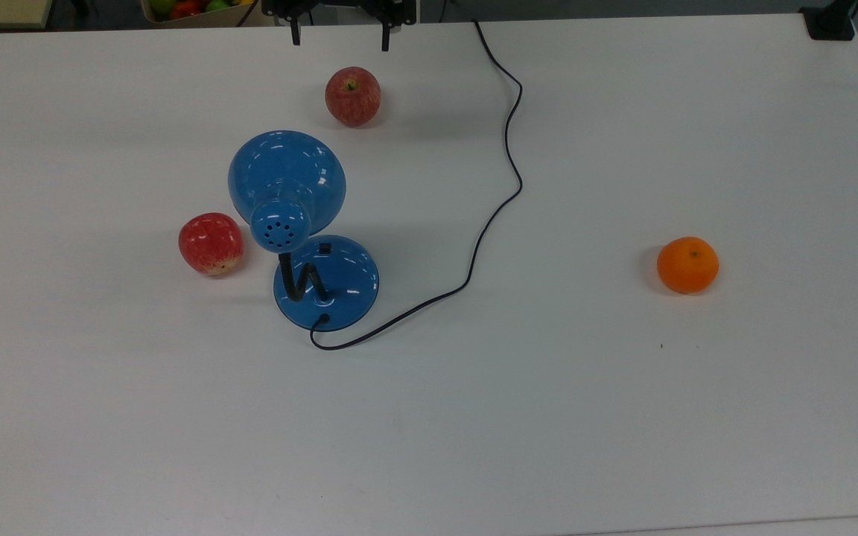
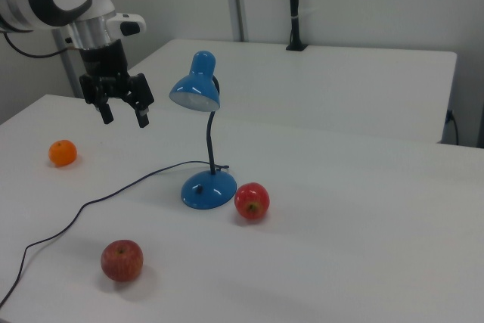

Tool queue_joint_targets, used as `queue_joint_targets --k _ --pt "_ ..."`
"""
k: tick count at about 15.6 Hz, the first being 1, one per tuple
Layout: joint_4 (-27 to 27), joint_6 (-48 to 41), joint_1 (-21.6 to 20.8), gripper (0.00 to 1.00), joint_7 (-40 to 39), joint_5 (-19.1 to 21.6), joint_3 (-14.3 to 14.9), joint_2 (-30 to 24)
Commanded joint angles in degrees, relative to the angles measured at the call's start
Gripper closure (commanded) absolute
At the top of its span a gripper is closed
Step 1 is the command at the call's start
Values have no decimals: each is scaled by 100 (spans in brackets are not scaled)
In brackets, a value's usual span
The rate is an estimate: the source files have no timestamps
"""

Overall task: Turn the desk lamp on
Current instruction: 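Move the gripper toward the blue lamp's base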

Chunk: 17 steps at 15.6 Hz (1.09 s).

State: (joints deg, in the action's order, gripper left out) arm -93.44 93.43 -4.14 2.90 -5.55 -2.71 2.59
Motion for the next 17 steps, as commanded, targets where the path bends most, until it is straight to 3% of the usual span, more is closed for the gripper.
queue_joint_targets --k 1,10,11,12,15,17 --pt "-51 -141 -43 0 62 -43 16 -75" --pt "-69 -141 -35 0 53 -43 16 -75" --pt "-69 -141 -35 3 44 -43 16 -75" --pt "-69 -132 -26 11 27 -43 16 -75" --pt "-77 -132 -34 67 -96 -43 16 -66" --pt "-77 -115 -43 97 -96 -43 16 -49"
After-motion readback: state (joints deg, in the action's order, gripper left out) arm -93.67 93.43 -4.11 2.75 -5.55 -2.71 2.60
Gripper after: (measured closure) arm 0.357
